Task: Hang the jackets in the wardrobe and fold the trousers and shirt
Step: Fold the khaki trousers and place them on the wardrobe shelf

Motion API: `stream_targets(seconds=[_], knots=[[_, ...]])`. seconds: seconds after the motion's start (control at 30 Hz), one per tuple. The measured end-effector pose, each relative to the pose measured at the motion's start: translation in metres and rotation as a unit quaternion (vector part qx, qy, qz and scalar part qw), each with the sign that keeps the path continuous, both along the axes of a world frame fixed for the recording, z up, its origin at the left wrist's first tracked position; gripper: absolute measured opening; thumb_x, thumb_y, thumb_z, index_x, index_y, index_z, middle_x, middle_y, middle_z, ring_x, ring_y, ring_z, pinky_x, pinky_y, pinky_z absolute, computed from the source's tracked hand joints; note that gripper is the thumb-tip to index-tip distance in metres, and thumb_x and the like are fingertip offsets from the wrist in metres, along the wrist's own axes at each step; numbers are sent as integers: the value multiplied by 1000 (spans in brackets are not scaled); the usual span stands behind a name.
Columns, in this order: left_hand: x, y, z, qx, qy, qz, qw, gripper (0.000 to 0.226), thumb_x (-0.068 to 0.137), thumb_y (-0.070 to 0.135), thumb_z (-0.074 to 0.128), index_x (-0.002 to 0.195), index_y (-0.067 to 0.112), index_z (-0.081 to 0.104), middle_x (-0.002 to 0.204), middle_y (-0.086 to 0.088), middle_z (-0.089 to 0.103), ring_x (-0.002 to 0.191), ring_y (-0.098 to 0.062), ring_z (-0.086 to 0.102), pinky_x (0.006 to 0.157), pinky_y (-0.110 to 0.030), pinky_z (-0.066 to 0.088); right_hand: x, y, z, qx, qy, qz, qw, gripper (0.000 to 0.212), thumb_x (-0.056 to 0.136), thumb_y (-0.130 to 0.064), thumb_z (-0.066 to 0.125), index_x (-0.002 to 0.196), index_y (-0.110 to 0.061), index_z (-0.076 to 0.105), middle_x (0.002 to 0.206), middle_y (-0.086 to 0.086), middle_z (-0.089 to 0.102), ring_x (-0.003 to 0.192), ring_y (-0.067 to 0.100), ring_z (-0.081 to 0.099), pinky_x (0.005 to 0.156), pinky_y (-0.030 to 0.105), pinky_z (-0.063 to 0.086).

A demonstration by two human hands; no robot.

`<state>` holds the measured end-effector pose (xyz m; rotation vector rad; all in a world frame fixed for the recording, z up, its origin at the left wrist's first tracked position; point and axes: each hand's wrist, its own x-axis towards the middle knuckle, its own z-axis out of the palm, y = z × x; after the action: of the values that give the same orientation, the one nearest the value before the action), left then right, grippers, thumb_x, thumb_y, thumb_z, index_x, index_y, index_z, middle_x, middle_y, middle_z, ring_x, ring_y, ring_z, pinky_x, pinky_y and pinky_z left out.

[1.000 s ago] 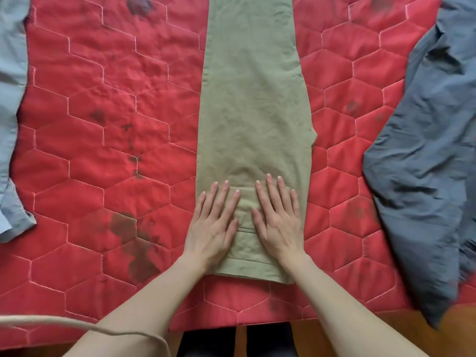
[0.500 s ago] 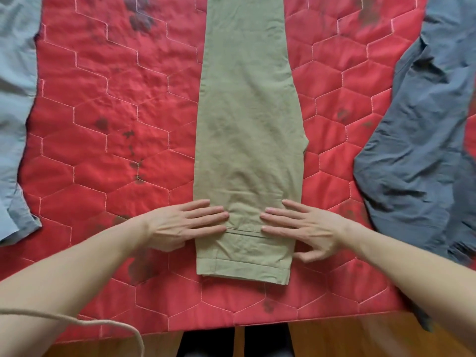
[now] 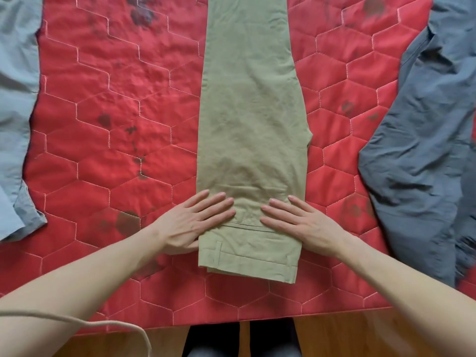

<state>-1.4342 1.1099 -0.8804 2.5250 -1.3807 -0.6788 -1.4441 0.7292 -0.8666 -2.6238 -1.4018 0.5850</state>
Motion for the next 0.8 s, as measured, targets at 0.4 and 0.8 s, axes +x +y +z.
stream_targets(seconds=[0.4, 0.8], knots=[[-44, -7, 69, -76, 317, 219, 920, 56, 100, 73, 7, 151, 67, 27, 156, 42, 33, 144, 18, 29, 122, -14, 23, -63, -3, 45, 246, 241, -284, 895, 39, 103, -21, 65, 142, -20, 63, 147, -13, 60, 137, 7, 55, 113, 35, 44], [-23, -34, 43, -179, 415, 560, 694, 56, 86, 76, 57, 110, 31, 77, 111, 19, 78, 107, 1, 71, 91, -26, 53, -23, 62, 20, 266, 138, -626, 720, 28, 103, -52, 52, 99, -26, 62, 57, 4, 56, 57, 31, 52, 64, 48, 47]])
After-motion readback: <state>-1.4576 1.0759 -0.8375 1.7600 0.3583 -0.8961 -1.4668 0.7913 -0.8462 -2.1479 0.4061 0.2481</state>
